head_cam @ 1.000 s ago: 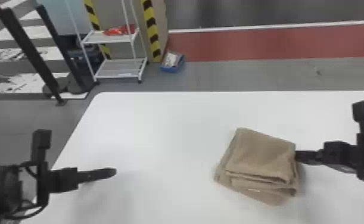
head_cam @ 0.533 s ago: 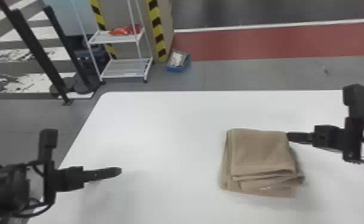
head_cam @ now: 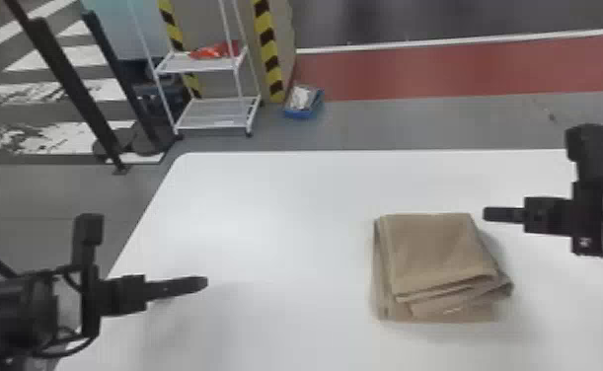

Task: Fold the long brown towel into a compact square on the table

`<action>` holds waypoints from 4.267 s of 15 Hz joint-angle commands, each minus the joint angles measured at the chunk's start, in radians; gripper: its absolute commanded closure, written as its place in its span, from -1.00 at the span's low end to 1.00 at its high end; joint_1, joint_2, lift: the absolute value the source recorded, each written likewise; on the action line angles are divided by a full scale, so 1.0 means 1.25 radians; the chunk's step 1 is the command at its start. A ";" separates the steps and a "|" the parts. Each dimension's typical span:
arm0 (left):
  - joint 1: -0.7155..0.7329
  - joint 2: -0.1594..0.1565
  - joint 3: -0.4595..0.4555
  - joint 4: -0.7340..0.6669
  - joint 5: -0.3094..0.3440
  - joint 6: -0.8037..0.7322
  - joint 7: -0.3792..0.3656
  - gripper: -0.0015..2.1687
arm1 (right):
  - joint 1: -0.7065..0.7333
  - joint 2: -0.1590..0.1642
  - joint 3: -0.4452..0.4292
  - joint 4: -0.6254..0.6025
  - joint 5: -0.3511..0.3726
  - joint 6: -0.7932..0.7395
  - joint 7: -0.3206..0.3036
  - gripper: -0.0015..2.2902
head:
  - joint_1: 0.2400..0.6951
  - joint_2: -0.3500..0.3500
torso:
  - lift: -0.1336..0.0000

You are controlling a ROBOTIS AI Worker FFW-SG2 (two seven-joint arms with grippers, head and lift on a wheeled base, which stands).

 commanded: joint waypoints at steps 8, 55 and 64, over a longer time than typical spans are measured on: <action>0.000 0.000 0.006 0.009 -0.001 0.000 0.001 -0.92 | 0.145 -0.059 0.357 -0.320 0.321 -0.031 0.386 -0.95 | 1.00 0.88 | -0.86; 0.065 -0.214 0.048 -0.255 -0.043 0.113 0.106 -0.92 | -0.170 -0.486 0.951 -0.300 0.434 -0.171 0.612 -0.80 | 1.00 0.69 | -0.86; 0.066 -0.214 0.050 -0.249 -0.041 0.110 0.101 -0.92 | -0.182 -0.449 0.949 -0.282 0.431 -0.153 0.612 -0.58 | 1.00 0.74 | -0.86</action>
